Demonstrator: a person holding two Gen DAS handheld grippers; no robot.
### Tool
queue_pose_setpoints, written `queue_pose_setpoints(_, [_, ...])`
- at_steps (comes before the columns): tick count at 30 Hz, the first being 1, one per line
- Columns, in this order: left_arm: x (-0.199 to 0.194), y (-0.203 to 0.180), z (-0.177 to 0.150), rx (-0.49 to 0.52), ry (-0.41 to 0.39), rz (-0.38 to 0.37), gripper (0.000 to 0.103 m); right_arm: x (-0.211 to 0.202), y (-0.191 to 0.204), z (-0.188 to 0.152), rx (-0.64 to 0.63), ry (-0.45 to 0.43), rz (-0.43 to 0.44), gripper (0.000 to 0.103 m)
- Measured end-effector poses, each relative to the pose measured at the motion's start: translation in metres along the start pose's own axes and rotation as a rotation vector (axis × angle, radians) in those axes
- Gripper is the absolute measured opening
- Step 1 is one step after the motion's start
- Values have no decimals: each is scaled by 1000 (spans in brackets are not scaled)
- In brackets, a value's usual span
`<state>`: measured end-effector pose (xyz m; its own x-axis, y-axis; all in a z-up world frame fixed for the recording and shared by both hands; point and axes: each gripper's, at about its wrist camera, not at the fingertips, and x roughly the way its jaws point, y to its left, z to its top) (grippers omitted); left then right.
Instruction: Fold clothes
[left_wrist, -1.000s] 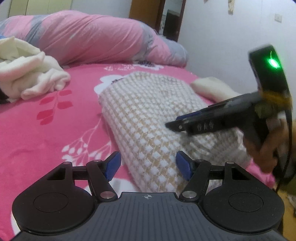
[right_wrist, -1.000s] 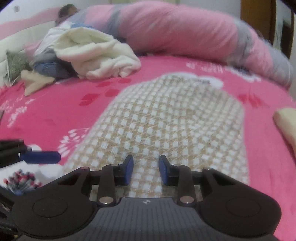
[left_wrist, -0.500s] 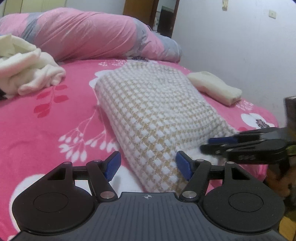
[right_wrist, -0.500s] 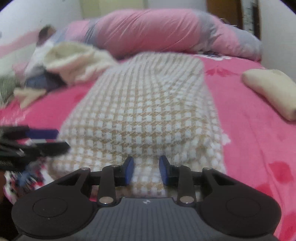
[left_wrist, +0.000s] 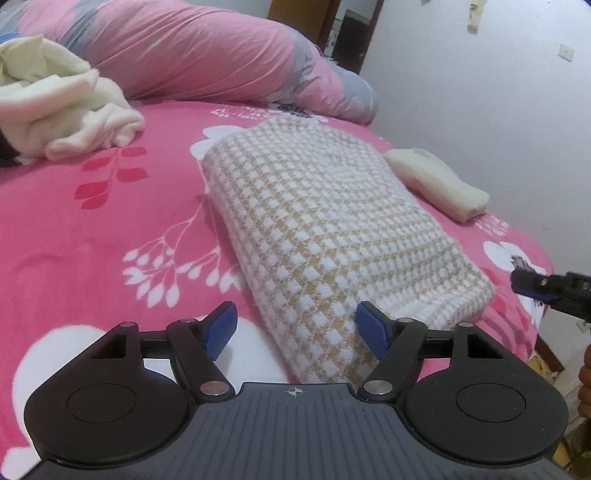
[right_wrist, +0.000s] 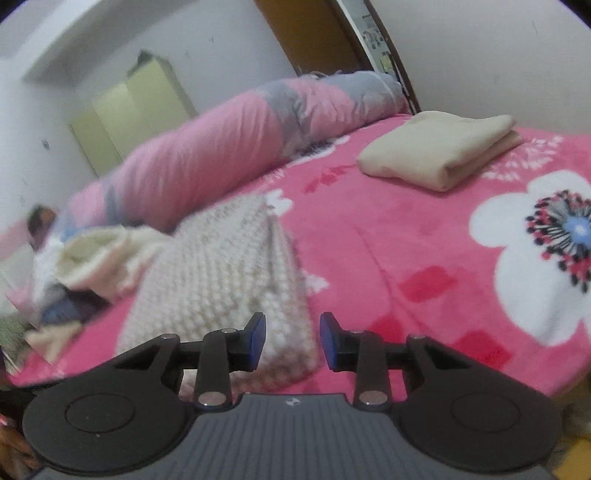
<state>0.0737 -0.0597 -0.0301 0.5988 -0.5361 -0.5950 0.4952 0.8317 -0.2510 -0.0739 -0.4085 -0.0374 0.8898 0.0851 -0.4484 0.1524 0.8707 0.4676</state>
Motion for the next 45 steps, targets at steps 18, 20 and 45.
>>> queue_pose_setpoints(18, [-18, -16, -2, 37, -112, 104, 71, 21, 23, 10, -159, 0, -40, 35])
queue_pose_setpoints(20, [-25, -23, 2, 67, -177, 127, 71, 23, 40, 23, -217, -44, -15, 34])
queue_pose_setpoints(45, [58, -50, 23, 232, -176, 116, 51, 133, 94, 62, -457, 68, -58, 29])
